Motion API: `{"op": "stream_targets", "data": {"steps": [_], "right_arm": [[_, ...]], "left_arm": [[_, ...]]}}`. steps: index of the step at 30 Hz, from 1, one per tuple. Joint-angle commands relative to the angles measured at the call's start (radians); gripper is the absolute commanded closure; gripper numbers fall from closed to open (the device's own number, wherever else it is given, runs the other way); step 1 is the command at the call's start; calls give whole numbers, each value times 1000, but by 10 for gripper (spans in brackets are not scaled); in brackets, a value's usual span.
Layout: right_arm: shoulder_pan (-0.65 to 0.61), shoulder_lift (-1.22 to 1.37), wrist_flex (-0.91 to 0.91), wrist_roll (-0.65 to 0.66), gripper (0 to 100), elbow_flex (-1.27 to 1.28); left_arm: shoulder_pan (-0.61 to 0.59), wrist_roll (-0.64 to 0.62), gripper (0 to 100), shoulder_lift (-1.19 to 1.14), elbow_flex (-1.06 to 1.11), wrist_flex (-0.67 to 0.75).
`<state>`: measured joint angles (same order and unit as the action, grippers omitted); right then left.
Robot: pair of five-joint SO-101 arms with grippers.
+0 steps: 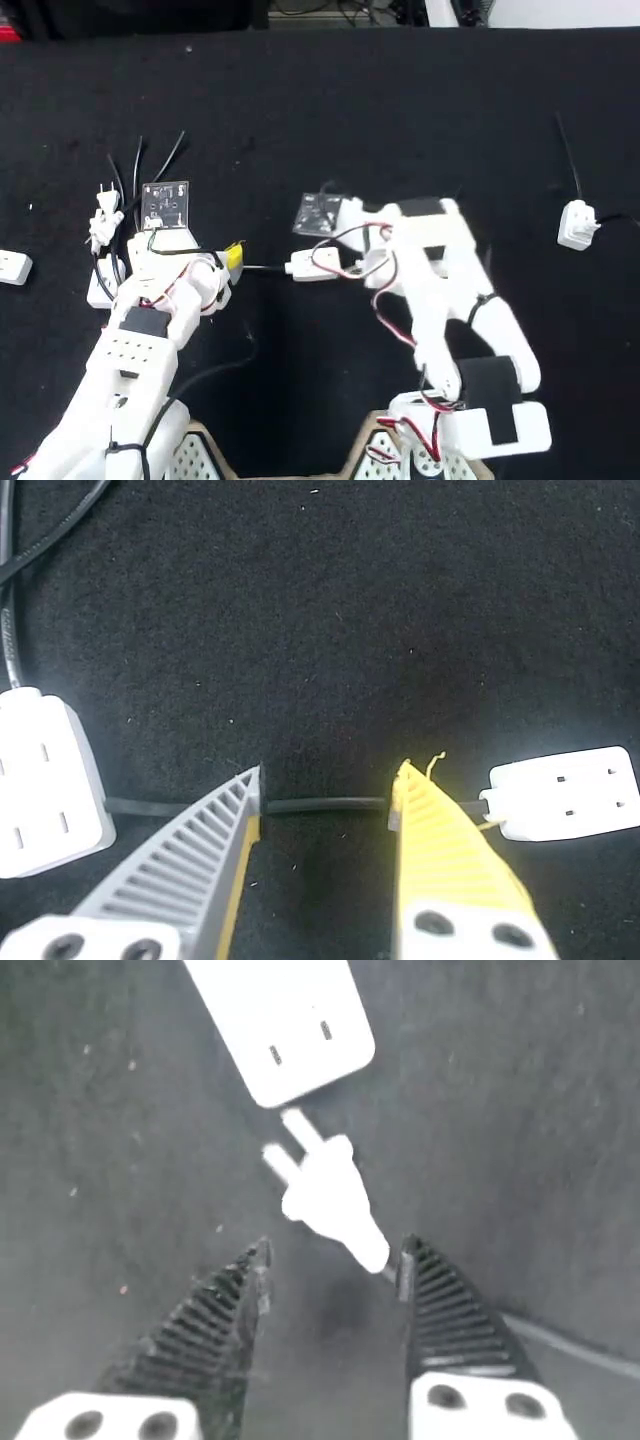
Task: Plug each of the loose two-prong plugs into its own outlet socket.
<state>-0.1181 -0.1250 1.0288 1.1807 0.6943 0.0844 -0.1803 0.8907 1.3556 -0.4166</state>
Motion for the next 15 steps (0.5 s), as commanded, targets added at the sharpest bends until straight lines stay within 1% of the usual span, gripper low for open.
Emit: {"op": "stream_targets", "data": {"steps": [1,3,8,13,15], "right_arm": [[-40,-2,-112,12,801,28],[-49,-2,-152,18,801,47],[-43,-2,-178,147,804,94],[-43,-1,-206,160,805,111],[-43,-1,-233,157,840,113]], "left_arm": [[-10,9,787,20,-13,23],[-12,9,787,20,-13,23],[-12,9,787,20,-15,23],[-12,9,787,20,-16,23],[-12,9,787,20,-16,23]]}}
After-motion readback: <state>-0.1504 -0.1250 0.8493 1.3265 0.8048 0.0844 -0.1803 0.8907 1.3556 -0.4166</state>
